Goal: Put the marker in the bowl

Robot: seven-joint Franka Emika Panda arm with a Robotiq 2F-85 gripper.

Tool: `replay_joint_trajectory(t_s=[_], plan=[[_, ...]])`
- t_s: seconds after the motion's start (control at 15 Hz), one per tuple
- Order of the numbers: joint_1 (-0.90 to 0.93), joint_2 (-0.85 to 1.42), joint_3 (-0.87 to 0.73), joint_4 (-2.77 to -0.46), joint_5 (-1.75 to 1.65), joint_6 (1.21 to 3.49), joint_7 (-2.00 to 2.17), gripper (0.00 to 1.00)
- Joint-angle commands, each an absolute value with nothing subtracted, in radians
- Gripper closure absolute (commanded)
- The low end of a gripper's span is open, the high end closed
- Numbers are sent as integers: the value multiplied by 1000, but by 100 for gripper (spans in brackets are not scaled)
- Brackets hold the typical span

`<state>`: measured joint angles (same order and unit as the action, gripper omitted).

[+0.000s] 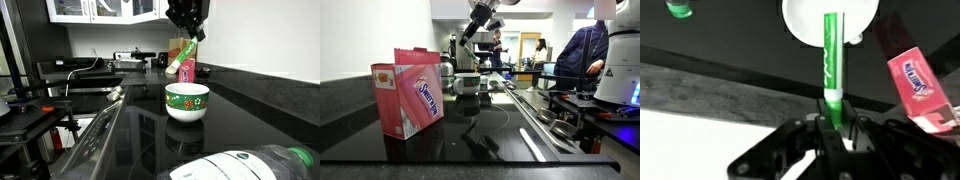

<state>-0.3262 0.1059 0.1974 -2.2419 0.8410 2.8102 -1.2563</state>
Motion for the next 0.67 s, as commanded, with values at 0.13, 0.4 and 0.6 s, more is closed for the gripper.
replay_joint_trajectory(t_s=[0.13, 0.4, 0.6], plan=[[-333, 220, 229, -2144, 940, 2818, -1383, 95], [-332, 314, 234, -2092, 930, 2827, -1411, 95], [-324, 358, 239, -2080, 920, 2841, -1424, 55]])
